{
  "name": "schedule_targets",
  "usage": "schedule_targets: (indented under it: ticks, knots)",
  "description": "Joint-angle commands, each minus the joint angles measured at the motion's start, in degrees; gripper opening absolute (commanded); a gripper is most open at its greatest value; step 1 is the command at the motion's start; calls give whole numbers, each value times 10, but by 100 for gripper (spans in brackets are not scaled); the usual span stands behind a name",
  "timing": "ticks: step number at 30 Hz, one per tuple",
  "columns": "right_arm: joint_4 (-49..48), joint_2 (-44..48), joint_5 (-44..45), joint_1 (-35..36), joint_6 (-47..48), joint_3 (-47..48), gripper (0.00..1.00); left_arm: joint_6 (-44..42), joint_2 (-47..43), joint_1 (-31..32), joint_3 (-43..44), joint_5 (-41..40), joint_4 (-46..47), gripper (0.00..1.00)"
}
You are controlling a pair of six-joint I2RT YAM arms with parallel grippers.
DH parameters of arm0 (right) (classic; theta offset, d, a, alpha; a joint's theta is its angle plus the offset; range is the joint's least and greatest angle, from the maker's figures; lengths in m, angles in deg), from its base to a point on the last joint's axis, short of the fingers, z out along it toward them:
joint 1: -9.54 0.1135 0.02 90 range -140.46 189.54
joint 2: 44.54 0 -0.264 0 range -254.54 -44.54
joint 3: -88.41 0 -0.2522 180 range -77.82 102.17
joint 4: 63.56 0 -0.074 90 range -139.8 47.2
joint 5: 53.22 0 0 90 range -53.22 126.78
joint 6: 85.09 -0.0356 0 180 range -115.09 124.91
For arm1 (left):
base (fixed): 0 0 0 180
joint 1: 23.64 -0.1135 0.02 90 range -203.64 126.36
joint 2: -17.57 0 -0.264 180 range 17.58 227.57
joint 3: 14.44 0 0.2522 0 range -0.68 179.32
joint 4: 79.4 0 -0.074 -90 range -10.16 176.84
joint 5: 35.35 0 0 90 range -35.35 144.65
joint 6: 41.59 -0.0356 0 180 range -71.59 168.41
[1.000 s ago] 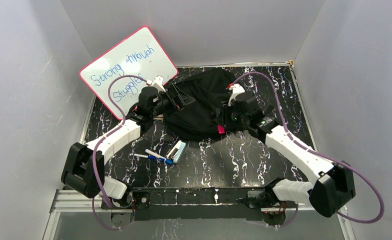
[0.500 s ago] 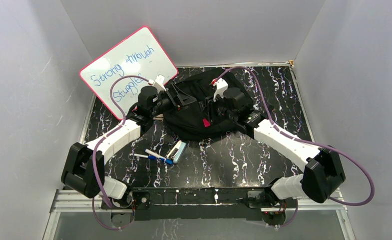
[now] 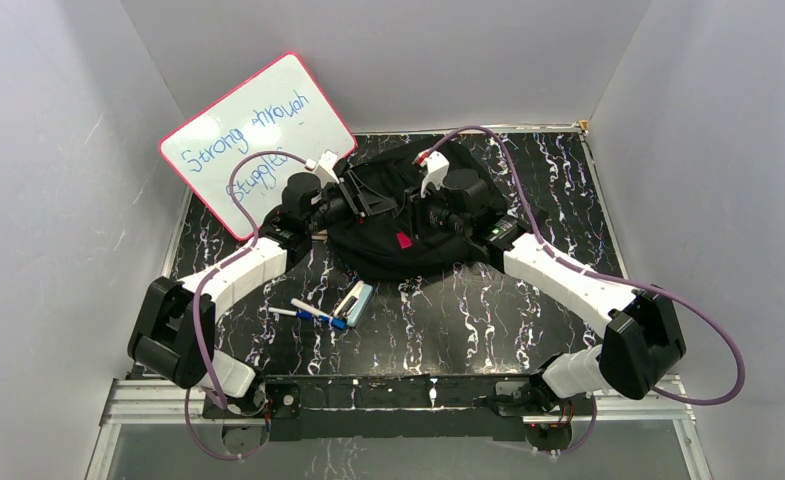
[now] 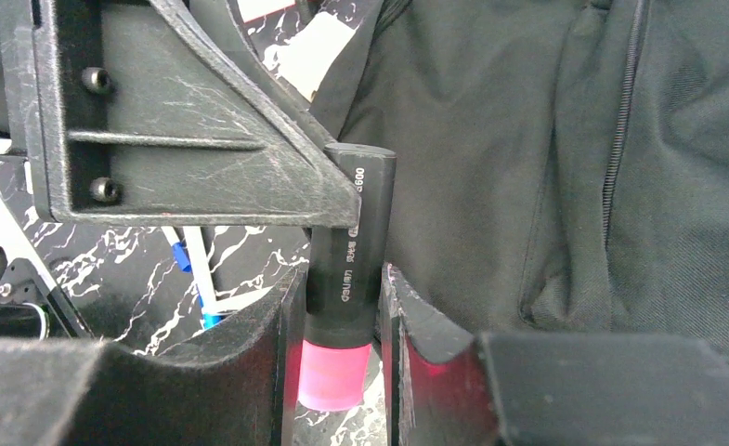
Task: Pack the student bag
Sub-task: Pick up the stationery from the center of the board.
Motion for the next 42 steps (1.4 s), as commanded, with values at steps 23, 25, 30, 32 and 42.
schedule_targets:
  ticks: [23,25,30,32,42]
  knots:
    - [3,-5,89,16,23,57,64,-22,11,3,18,-6,-2,0]
    - [15,-4,121,16,36,65,69,-38,5,-7,15,-23,-24,0]
    - [56,-24,221,15,59,98,79,-66,-20,-42,-13,-50,-64,0]
    - [84,-52,255,13,71,126,80,-70,-32,-54,-28,-49,-71,0]
    - [227,-264,250,-16,169,354,75,-73,-82,-68,-72,-50,-88,0]
